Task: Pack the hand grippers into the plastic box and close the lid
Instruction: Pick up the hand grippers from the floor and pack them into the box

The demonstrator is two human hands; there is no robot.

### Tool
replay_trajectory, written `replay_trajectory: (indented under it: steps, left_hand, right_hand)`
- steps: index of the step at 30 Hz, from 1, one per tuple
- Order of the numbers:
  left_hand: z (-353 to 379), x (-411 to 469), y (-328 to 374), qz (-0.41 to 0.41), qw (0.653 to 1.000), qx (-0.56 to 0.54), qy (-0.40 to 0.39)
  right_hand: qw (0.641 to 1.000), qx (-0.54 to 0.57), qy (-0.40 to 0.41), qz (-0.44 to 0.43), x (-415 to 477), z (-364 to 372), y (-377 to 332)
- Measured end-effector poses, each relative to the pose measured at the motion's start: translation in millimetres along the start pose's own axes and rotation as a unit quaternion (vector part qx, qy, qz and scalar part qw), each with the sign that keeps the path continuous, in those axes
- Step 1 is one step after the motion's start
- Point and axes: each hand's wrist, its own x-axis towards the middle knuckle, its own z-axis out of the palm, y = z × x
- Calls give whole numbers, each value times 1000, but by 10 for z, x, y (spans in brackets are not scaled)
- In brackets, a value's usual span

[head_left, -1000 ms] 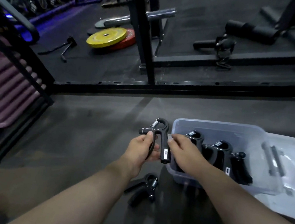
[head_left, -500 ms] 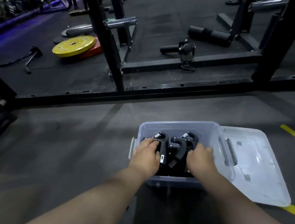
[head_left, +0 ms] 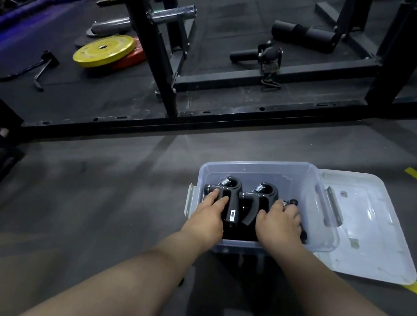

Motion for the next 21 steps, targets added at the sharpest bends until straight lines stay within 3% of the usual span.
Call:
replay_trajectory:
  steps: [4, 7, 10, 14, 17, 21]
  left_hand:
    - [-91, -59, -76, 41, 999, -24, 25]
    - [-184, -182, -243, 69, 983, 3, 169]
    - [-245, -286, -567, -57, 970, 2, 236]
    - [-157, -430, -1180, -326, 940, -41, 91]
    - [41, -641, -1471, -366, 930, -12, -28]
    - [360, -805, -1626, -378, 924, 5, -58]
  right_hand:
    - [1000, 19, -17, 3, -5, 1, -7]
    - [1000, 12, -19, 11, 5, -23, -34]
    - [998, -39, 25, -42, -16, -28, -104]
    - [992, -85, 14, -95, -24, 51, -245]
    - [986, -132, 30, -96, -32, 135, -261]
    - [981, -155, 62, -99, -51, 201, -243]
